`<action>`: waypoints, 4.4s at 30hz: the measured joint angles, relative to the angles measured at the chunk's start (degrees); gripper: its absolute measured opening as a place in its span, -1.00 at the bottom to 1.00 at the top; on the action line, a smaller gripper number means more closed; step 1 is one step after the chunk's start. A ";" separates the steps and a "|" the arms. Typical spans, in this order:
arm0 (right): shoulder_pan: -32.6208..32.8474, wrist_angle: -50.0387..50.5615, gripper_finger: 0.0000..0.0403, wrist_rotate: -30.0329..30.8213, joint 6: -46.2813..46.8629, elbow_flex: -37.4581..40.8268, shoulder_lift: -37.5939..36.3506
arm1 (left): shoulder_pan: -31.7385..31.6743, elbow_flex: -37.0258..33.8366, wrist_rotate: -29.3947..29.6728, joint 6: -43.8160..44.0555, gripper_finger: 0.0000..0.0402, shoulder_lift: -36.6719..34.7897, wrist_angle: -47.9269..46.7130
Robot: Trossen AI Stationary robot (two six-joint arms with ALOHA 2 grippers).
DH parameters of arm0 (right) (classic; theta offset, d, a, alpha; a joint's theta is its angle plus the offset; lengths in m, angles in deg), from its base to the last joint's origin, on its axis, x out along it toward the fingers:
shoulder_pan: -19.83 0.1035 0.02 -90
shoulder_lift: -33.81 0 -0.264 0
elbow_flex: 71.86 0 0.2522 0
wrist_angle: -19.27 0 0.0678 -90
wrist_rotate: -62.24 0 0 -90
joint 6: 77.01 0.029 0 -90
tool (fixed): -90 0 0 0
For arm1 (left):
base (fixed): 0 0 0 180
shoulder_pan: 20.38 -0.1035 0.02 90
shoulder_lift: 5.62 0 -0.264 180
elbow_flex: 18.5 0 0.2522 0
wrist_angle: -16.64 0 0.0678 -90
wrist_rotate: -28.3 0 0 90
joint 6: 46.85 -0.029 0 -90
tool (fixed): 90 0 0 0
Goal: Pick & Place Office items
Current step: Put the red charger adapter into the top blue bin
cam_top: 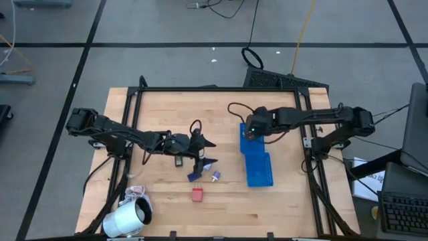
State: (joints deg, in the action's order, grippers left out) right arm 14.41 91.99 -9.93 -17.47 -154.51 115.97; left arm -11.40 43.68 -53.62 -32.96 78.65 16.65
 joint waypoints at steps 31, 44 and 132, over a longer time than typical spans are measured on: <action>-2.97 1.88 -0.43 -3.00 8.91 1.84 6.92 | 0.00 0.02 -0.07 -0.15 0.61 0.02 0.36; -5.03 2.59 -0.43 -2.87 7.10 1.84 7.67 | 0.00 0.04 -0.07 -0.15 0.51 0.02 0.34; 34.79 -71.84 -0.06 33.39 -57.44 29.39 -17.94 | 0.00 0.07 -0.07 -0.13 0.55 0.04 0.25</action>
State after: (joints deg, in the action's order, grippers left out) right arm 49.21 20.15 23.46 -74.91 -125.11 98.03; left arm -11.40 43.75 -53.69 -33.09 78.69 16.90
